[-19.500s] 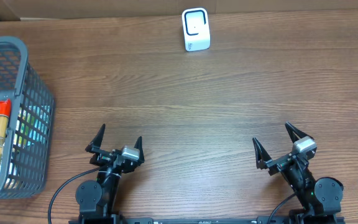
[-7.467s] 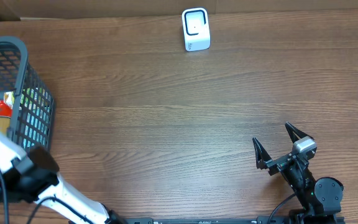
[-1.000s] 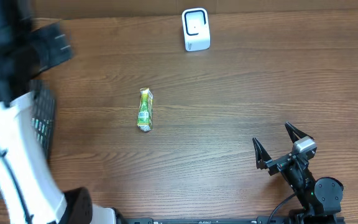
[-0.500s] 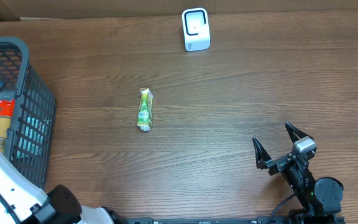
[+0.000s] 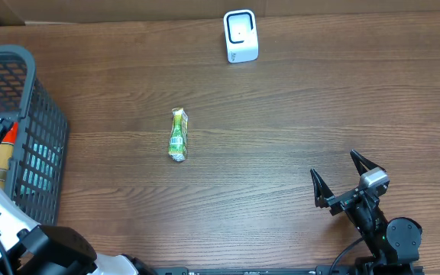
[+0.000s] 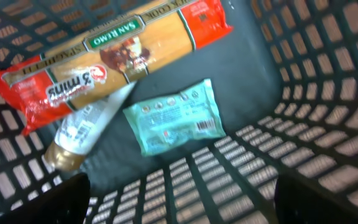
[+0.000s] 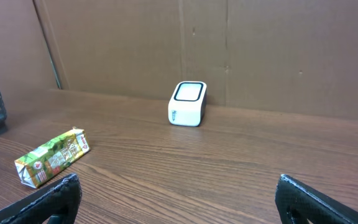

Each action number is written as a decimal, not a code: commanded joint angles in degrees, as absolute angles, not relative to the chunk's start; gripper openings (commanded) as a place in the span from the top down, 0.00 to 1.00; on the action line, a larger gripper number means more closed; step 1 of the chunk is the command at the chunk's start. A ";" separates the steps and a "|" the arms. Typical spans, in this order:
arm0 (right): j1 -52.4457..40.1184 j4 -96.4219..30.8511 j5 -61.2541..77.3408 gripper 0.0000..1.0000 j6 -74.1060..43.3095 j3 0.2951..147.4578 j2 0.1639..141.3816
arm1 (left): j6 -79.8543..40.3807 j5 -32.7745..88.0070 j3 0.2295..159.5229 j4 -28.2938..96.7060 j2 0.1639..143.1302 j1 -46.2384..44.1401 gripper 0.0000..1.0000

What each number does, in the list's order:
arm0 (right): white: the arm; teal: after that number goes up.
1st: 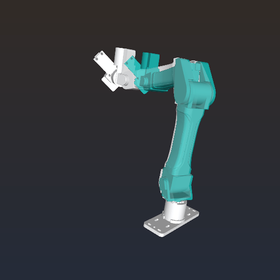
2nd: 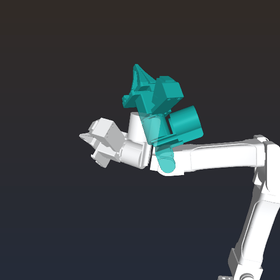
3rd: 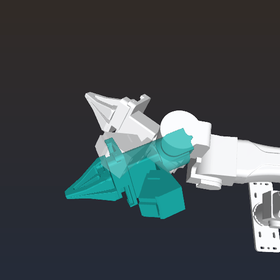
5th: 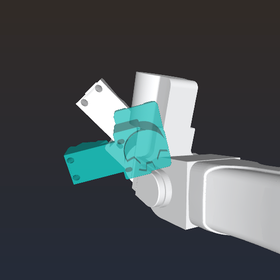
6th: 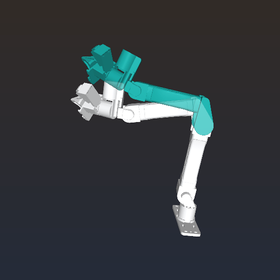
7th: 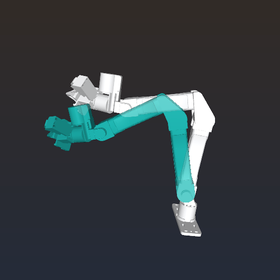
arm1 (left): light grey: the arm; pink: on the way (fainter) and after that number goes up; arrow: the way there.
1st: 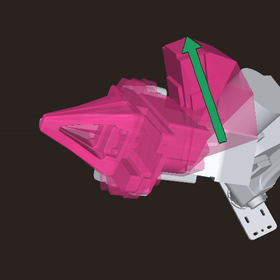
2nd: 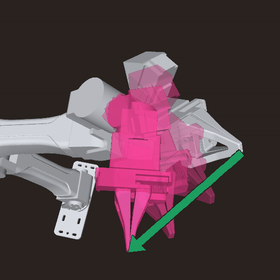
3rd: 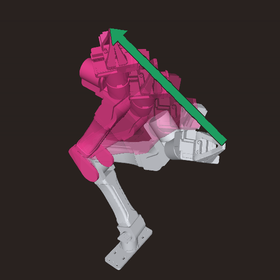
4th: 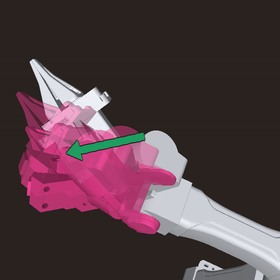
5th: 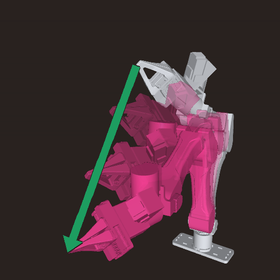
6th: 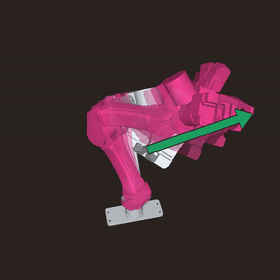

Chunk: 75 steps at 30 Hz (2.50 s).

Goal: Scan the item barcode
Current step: 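Move the left gripper back over the basket, then lower the left gripper into the basket and grasp the mint-green snack bag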

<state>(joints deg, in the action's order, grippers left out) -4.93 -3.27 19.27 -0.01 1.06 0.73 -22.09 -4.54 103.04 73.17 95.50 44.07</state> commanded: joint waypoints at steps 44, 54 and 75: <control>-5.15 -3.16 19.18 0.00 0.03 0.45 0.23 | 2.35 1.17 69.89 34.37 114.65 44.66 0.04; -5.15 -3.16 19.18 0.00 0.03 0.45 0.23 | 2.33 1.13 69.91 34.63 114.76 44.62 0.96; -5.15 -3.16 19.18 0.00 0.03 0.45 0.23 | -5.45 2.04 111.83 60.23 114.06 44.45 0.96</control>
<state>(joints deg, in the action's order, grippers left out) -4.93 -3.25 19.29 0.01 1.06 0.73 -1.39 1.52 105.58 57.91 115.04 44.99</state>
